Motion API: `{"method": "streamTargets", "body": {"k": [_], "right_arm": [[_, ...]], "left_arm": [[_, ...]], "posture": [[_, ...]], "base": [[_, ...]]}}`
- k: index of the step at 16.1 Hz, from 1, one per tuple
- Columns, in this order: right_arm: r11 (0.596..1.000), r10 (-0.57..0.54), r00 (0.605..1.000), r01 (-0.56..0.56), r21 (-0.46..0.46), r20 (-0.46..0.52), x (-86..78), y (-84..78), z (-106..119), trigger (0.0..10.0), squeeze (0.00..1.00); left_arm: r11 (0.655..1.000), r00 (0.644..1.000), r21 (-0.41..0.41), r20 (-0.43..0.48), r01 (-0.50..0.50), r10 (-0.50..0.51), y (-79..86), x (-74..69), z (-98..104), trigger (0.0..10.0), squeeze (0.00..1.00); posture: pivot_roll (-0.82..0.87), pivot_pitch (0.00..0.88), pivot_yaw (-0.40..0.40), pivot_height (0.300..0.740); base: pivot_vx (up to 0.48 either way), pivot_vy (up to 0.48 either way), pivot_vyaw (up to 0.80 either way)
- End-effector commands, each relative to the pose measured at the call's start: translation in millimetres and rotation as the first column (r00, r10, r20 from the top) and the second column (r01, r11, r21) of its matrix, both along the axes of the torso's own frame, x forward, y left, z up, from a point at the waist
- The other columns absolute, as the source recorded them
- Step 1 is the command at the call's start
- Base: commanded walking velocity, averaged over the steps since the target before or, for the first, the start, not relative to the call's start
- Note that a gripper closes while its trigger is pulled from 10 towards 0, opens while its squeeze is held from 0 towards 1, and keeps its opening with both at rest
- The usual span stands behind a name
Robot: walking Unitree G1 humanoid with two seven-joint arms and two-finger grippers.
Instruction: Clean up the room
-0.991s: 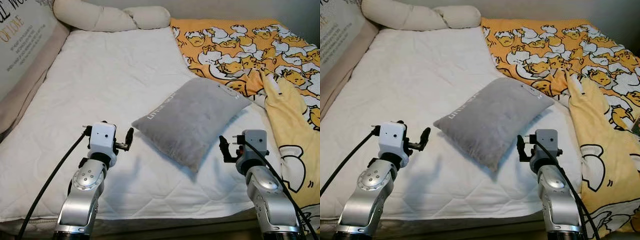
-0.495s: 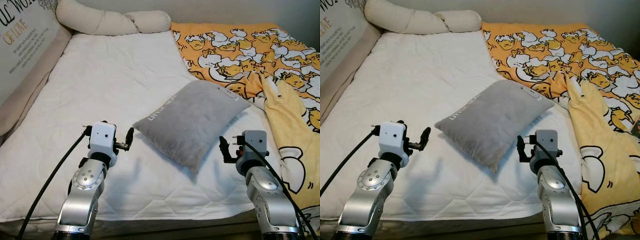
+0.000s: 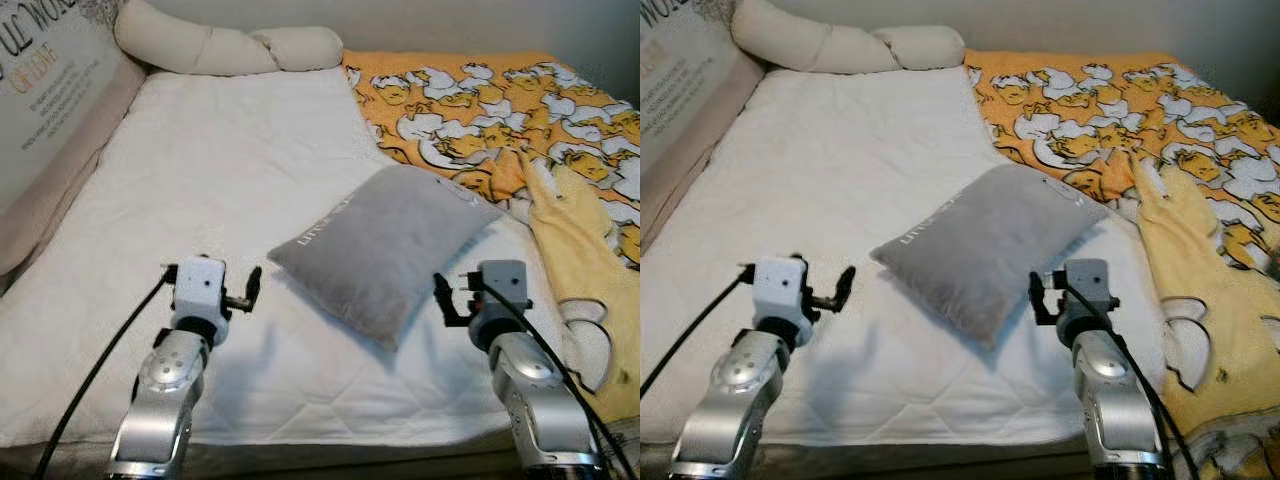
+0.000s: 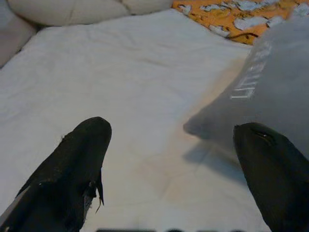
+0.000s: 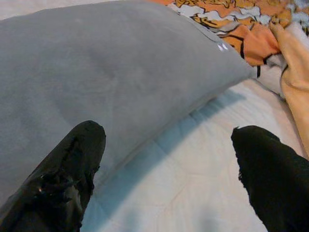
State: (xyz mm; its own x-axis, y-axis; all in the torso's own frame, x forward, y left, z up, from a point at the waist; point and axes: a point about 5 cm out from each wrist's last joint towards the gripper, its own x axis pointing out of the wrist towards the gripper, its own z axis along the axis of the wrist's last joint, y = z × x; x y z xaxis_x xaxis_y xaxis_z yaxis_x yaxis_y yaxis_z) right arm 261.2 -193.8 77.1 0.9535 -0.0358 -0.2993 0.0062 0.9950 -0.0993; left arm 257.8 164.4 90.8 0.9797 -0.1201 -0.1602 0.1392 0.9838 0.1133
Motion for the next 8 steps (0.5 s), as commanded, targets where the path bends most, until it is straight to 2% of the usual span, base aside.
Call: {"method": "streamTargets", "body": {"k": [1,8], "right_arm": [[1.000,-0.004,0.999,0.003,0.025,0.035,3.9,2.0,5.7,10.0,0.00],[1.000,-0.015,0.999,0.014,0.028,0.039,3.6,0.0,6.0,10.0,0.00]], "left_arm": [[1.000,1.000,0.005,-0.002,-0.015,0.015,4.1,-0.5,-0.7,10.0,0.00],[1.000,1.000,0.003,0.007,-0.004,0.004,2.2,1.1,0.2,10.0,0.00]], "posture": [[-0.02,0.000,-0.010,0.740],[-0.02,0.000,-0.007,0.740]], "base": [[0.311,0.000,0.00],[0.318,0.000,0.00]]}}
